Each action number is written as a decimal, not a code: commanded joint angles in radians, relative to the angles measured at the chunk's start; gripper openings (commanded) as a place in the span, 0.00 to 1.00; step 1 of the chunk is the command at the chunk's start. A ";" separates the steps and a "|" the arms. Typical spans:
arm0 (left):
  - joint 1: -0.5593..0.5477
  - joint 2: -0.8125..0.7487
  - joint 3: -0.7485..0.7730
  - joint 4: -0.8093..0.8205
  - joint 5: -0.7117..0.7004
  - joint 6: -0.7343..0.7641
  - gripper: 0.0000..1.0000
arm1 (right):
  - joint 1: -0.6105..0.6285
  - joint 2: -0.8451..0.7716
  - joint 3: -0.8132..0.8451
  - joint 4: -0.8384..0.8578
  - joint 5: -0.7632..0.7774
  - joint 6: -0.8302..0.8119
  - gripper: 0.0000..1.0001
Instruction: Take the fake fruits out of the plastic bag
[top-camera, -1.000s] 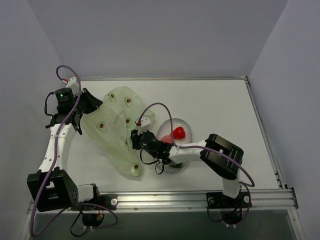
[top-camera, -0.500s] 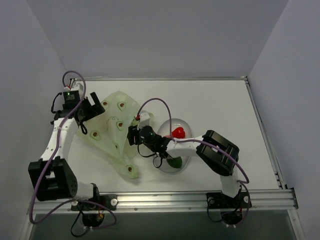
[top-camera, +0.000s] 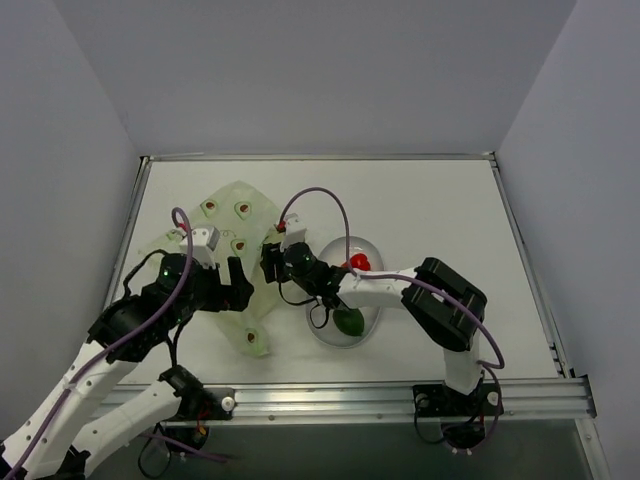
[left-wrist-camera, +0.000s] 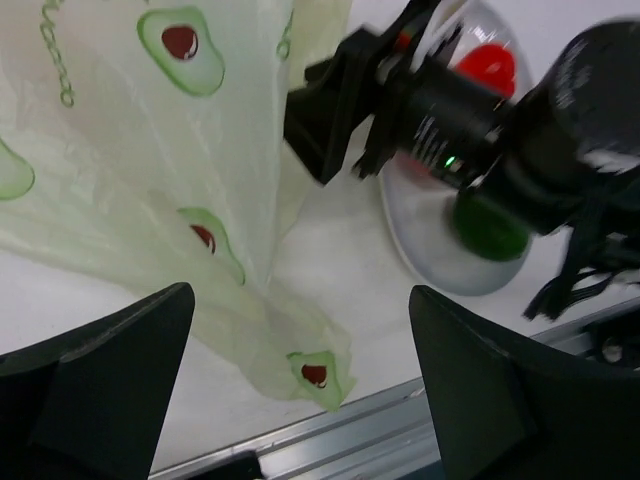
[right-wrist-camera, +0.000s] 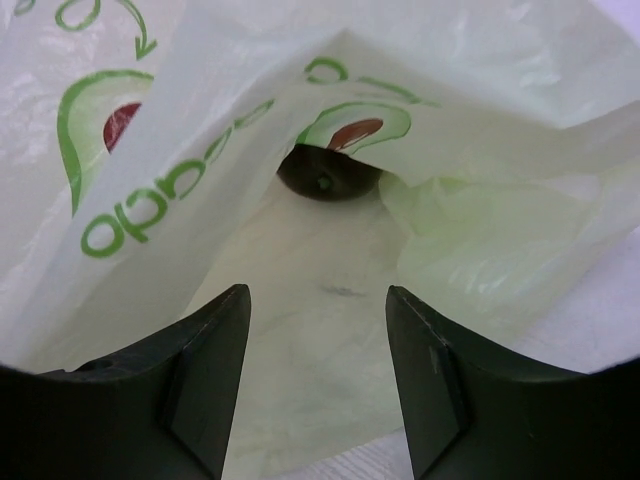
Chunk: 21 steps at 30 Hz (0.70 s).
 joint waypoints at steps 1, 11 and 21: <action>-0.034 0.030 -0.018 -0.107 -0.113 -0.046 0.89 | -0.006 -0.070 0.056 -0.011 0.000 -0.020 0.52; -0.175 0.189 -0.012 -0.156 -0.346 -0.067 0.90 | -0.032 -0.093 0.058 -0.023 -0.059 -0.010 0.51; -0.210 0.430 0.010 -0.160 -0.564 -0.087 0.77 | -0.052 -0.113 0.044 -0.023 -0.081 -0.008 0.50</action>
